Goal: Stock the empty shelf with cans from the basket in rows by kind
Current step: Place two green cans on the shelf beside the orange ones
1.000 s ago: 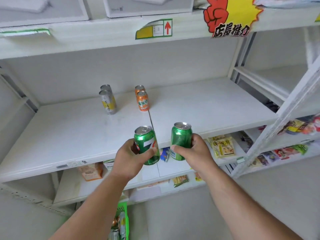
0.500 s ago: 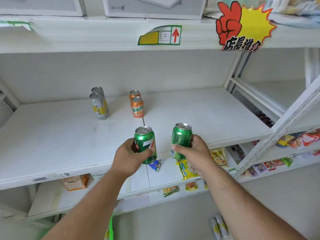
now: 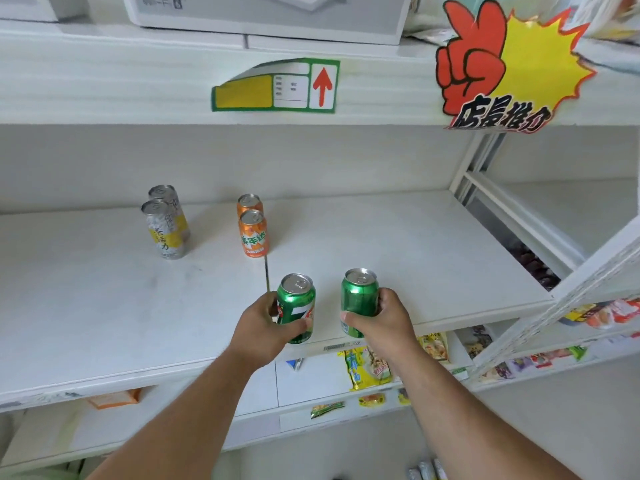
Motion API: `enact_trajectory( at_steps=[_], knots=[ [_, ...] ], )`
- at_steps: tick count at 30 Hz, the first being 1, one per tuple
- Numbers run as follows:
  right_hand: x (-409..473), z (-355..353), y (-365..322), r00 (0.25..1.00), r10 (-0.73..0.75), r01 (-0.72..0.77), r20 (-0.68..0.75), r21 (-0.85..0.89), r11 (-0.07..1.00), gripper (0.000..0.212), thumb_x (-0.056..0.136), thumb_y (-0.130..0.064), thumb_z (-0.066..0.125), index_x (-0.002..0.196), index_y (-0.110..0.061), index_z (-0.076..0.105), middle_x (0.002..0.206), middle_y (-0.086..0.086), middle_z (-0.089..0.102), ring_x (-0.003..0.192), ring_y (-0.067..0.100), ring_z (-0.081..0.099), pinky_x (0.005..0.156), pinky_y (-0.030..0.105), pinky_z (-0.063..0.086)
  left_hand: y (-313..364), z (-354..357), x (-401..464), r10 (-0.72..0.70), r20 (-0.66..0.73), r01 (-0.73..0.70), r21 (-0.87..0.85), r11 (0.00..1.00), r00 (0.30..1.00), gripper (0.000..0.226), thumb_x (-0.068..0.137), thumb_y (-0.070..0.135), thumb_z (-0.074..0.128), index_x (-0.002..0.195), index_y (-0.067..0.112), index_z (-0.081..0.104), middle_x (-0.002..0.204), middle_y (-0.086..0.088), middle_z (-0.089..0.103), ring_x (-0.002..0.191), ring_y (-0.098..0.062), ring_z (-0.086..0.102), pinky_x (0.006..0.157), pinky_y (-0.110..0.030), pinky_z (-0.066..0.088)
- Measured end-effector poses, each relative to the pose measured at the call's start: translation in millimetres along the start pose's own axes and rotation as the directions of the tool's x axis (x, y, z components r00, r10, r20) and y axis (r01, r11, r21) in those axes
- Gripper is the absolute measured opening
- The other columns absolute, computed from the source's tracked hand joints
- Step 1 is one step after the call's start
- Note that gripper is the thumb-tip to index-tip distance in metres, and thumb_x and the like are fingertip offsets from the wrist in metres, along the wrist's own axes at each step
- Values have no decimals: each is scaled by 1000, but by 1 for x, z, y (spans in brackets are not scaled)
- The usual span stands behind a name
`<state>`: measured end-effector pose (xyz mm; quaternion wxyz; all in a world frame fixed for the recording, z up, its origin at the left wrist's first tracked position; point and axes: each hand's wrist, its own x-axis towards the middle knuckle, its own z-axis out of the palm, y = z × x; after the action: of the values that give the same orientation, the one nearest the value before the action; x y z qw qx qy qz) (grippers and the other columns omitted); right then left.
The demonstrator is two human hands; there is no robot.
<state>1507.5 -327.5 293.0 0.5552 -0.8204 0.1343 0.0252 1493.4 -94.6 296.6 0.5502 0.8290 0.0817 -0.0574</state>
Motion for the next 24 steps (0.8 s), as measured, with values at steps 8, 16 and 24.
enact_trajectory(
  at_steps=[8, 16, 24],
  knots=[
    [76, -17, 18, 998, -62, 62, -3, -86, 994, 57, 68, -34, 91, 110, -26, 53, 99, -11, 66, 91, 12, 67, 80, 35, 57, -1, 38, 50, -46, 1, 46, 41, 998, 999, 48, 72, 24, 89, 112, 32, 64, 107, 12, 71, 100, 2, 65, 78, -9, 45],
    [120, -12, 35, 993, -84, 78, -84, -76, 994, 66, 67, -33, 95, 112, -26, 46, 102, -7, 63, 91, 18, 65, 78, 33, 55, -1, 45, 102, -34, 86, 30, 47, 998, 996, 60, 74, 21, 88, 125, 31, 60, 116, 13, 72, 109, -5, 67, 102, -31, 51],
    [140, -4, 38, 988, -94, 91, -121, -27, 995, 73, 64, -32, 95, 113, -25, 43, 109, -4, 61, 93, 17, 64, 78, 30, 52, 0, 50, 122, -14, 130, 6, 61, 998, 991, 68, 74, 33, 88, 134, 33, 56, 124, 14, 69, 118, -6, 63, 107, -34, 48]
  ],
)
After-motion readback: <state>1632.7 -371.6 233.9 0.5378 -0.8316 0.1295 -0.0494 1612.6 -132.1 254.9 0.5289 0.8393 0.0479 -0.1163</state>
